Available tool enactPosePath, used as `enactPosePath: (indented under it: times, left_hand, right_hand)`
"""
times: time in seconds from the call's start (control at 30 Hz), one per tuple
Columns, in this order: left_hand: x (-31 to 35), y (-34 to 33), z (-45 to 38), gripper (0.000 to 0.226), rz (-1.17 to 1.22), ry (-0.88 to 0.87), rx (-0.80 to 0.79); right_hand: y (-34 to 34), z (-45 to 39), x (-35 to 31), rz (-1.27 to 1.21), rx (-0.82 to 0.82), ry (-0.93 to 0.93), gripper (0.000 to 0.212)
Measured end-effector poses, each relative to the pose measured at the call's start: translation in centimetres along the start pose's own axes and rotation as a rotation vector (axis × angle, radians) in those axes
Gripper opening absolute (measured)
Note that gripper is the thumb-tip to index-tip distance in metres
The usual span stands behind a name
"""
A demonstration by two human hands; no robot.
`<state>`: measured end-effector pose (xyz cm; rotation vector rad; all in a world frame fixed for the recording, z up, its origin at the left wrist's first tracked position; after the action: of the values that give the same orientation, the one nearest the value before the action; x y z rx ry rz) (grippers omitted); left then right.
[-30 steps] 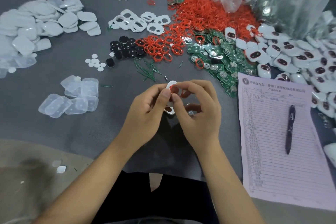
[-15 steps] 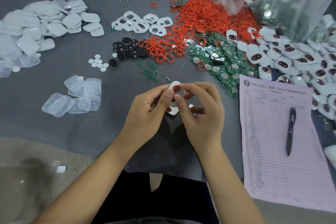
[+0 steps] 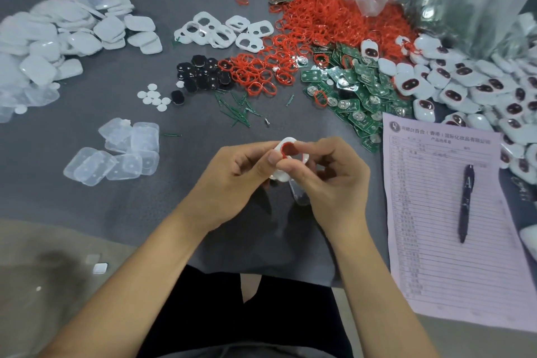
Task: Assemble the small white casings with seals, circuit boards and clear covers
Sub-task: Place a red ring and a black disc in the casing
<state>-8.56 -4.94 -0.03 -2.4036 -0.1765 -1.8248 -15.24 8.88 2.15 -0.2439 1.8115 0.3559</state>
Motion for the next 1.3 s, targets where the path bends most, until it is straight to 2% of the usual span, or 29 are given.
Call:
enactPosePath:
  times: [0.33,0.67,0.83,0.97,1.07,1.17,1.3]
  left_hand:
    - [-0.2,0.2,-0.1,0.024,-0.018,0.040,0.018]
    - [0.0,0.0,0.0,0.025,0.037,0.058,0.001]
    - [-0.3,0.1,-0.1,0.020,0.066,0.077,0.076]
    - [-0.5,0.3,-0.1,0.021,0.153,0.088,0.138]
    - [-0.8,0.2,0.0,0.021,0.174,0.102,0.119]
    - [-1.0,0.3,-0.2,0.020,0.155,0.112,0.134]
    - [-1.2,0.3,-0.1,0.019,0.145,0.083,0.143]
  right_hand:
    - [-0.3,0.0,-0.2,0.022,0.004,-0.003,0.018]
    - [-0.7,0.5,0.0,-0.013,-0.077,-0.045,0.024]
    - [-0.9,0.3,-0.3,0.029,-0.054,-0.009,0.011]
    - [-0.7,0.3,0.3,0.029,-0.068,-0.012,0.028]
    - [-1.1,0.1,0.3,0.113,-0.115,-0.013,0.039]
    - [-1.2,0.1,0.4,0.135,-0.122,-0.020,0.029]
    - [-0.4,0.2,1.3,0.057,0.007,-0.128,0.019]
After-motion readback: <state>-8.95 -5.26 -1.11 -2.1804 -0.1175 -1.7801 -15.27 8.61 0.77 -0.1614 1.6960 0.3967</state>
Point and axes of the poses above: each hand's wrist, its own z-axis away from the middle knuckle, its own y-axis out of the back of the hand, x = y × z, the point moved 6 cm from there along -z, towards the middle knuckle, and after that the axes turned 9 degrees about -y, right-handed, at the moved point
